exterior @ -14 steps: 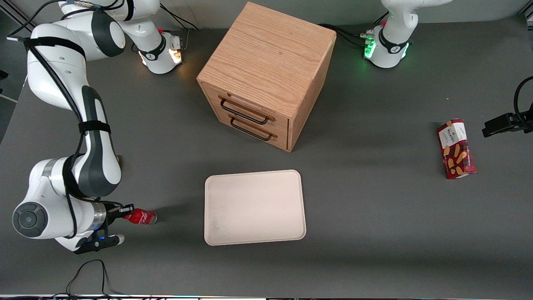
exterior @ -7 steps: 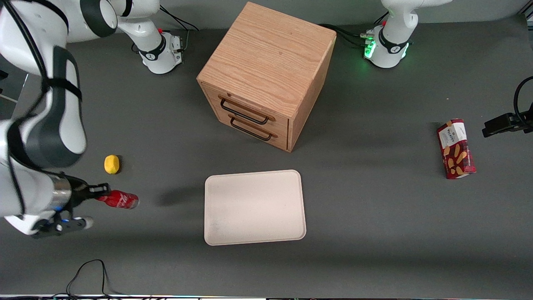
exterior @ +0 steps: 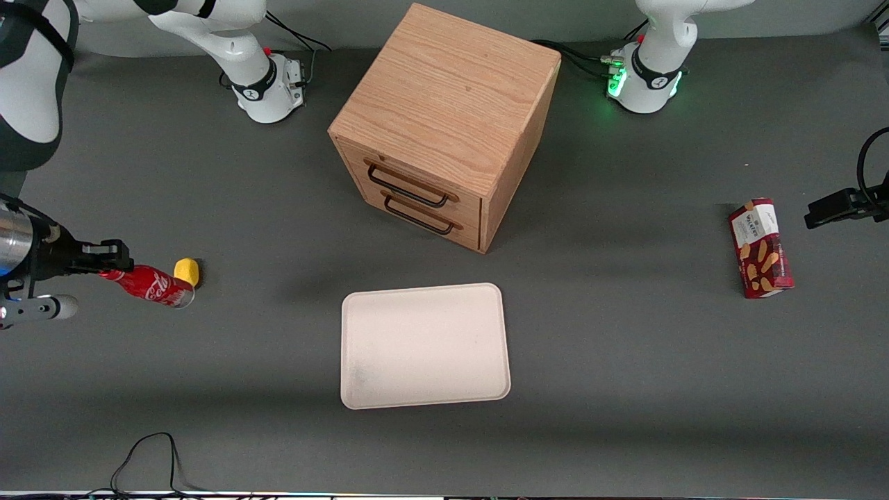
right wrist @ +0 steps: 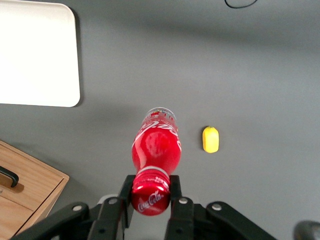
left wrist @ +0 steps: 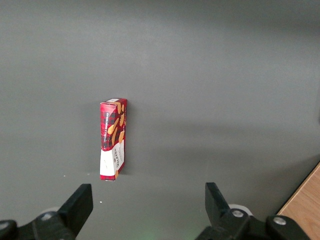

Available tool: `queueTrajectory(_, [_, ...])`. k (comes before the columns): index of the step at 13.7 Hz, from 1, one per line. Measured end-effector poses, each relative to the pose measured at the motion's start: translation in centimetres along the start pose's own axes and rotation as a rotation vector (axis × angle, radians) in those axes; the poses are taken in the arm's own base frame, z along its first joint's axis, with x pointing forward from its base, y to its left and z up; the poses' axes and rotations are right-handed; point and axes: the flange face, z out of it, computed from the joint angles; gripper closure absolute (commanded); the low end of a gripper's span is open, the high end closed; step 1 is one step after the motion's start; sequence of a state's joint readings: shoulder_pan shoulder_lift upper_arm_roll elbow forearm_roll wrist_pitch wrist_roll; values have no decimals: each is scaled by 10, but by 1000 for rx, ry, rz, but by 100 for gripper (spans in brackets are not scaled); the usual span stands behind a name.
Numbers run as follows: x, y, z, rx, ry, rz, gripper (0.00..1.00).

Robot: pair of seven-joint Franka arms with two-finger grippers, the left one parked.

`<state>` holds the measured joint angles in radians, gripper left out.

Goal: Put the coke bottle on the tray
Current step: 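Lift the bottle with the right gripper, then carry the bottle over the white tray with the right gripper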

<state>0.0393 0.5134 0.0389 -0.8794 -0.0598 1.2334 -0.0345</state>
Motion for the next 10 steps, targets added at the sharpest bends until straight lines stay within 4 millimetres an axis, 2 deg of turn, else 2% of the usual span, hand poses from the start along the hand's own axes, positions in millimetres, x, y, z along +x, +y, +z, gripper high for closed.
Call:
queueTrajectory(3, [6,-5,12,2,-16,30,100])
queueTrajectory(5, [19,-12,27,7,-16,40,100])
queueTrajectory(7, [36,-33,45,26,1,71,100])
queueTrajectory(10, [61,-81,72,63,30,141,100])
